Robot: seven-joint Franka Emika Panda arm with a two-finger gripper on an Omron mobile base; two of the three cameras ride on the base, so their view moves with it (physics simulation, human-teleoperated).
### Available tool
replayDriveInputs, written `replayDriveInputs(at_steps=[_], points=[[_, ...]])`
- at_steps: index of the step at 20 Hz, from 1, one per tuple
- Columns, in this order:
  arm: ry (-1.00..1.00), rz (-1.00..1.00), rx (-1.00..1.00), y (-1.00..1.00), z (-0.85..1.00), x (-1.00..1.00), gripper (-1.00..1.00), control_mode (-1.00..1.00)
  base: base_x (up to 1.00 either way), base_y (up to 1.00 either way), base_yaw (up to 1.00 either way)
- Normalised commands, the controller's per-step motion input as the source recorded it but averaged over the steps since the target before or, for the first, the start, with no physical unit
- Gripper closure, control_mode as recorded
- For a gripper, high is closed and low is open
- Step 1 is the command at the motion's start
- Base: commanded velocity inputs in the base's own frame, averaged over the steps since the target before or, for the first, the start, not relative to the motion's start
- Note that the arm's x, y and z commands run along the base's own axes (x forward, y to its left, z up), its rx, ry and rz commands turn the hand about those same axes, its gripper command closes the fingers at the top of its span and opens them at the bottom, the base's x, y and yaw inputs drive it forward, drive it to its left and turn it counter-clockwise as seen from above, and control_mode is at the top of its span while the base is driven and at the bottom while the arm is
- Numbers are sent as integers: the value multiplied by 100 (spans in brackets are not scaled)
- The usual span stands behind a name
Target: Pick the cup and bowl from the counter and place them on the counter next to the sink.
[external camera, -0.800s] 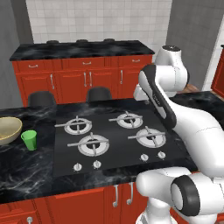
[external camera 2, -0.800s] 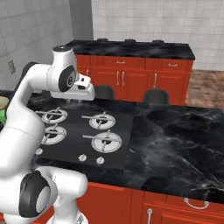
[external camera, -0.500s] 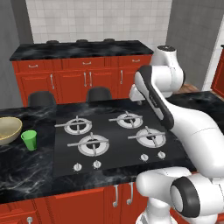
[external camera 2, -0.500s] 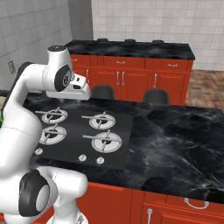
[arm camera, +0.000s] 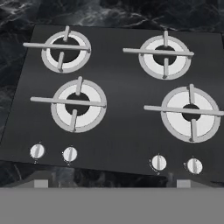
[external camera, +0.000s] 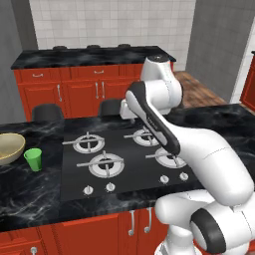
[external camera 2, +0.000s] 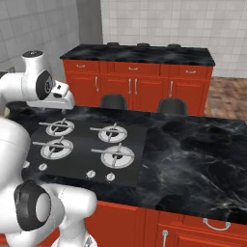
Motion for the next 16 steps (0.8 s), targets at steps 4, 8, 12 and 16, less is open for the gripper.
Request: replayDriveInputs(at_steps=[4,8,12,16], points=[[0,0,4,84,-4,0,-100,-100,0,0,0],[-2,0,23,65,-5,0,-100,-100,0,0,0],[-3,0,23,80,-6,11,-100,-100,0,0,0],[0,0,8,91,-7,22,-100,-100,0,0,0]])
